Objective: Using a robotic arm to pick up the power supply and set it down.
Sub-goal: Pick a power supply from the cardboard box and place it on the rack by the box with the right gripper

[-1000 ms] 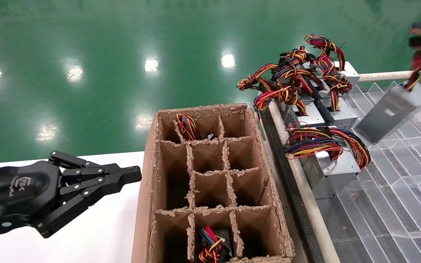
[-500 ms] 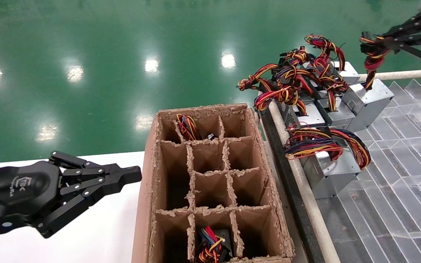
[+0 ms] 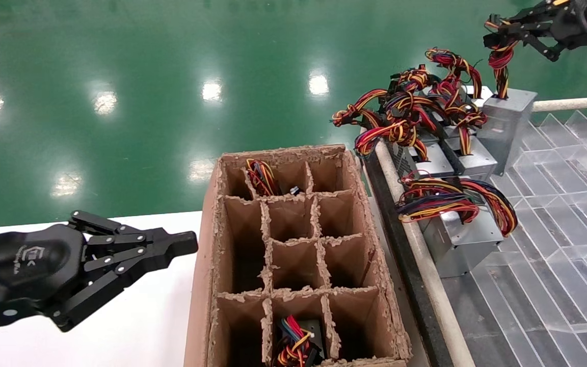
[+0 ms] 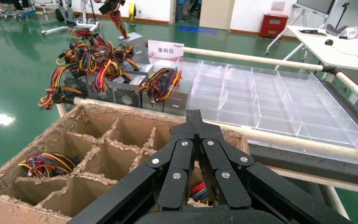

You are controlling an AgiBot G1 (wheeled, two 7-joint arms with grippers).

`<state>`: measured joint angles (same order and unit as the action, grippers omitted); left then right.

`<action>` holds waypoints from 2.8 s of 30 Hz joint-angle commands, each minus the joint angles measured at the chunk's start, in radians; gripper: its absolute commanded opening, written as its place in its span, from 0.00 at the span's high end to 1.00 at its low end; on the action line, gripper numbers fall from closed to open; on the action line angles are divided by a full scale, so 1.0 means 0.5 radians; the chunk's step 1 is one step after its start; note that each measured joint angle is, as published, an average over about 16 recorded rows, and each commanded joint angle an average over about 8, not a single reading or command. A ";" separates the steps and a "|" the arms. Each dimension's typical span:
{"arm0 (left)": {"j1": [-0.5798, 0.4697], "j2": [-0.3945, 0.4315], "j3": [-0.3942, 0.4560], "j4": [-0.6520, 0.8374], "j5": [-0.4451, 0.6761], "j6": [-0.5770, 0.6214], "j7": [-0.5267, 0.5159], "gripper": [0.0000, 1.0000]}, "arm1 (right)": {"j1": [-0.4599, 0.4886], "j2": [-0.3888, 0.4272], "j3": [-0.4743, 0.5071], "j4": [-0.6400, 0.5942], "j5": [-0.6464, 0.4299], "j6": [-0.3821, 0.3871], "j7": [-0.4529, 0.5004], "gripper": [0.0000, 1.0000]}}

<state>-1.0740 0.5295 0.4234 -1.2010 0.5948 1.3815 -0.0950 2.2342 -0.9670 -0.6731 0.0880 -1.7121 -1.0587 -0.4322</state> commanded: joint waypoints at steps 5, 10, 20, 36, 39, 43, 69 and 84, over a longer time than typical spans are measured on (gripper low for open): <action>0.000 0.000 0.000 0.000 0.000 0.000 0.000 1.00 | -0.028 -0.060 -0.019 -0.044 -0.028 0.076 -0.076 1.00; 0.000 0.000 0.000 0.000 0.000 0.000 0.000 1.00 | -0.043 -0.089 -0.054 -0.056 -0.077 0.064 -0.160 1.00; 0.000 0.000 0.000 0.000 0.000 0.000 0.000 1.00 | -0.023 -0.102 -0.156 -0.133 -0.227 0.158 -0.204 1.00; 0.000 0.000 0.000 0.000 0.000 0.000 0.000 1.00 | -0.148 -0.053 -0.025 -0.132 -0.040 0.500 -0.282 1.00; 0.000 0.000 0.000 0.000 0.000 0.000 0.000 1.00 | -0.174 -0.059 0.002 -0.128 -0.003 0.585 -0.302 1.00; 0.000 0.000 0.000 0.000 0.000 0.000 0.000 1.00 | -0.218 -0.084 0.027 -0.131 0.033 0.726 -0.319 1.00; 0.000 0.000 0.000 0.000 0.000 0.000 0.000 1.00 | -0.337 -0.123 0.123 -0.130 0.173 0.627 -0.428 1.00; 0.000 0.000 0.000 0.000 0.000 0.000 0.000 1.00 | -0.335 -0.104 0.136 -0.157 0.193 0.465 -0.469 0.24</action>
<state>-1.0740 0.5295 0.4234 -1.2010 0.5948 1.3815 -0.0950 2.0670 -1.0192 -0.6051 0.0105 -1.6154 -0.8269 -0.6664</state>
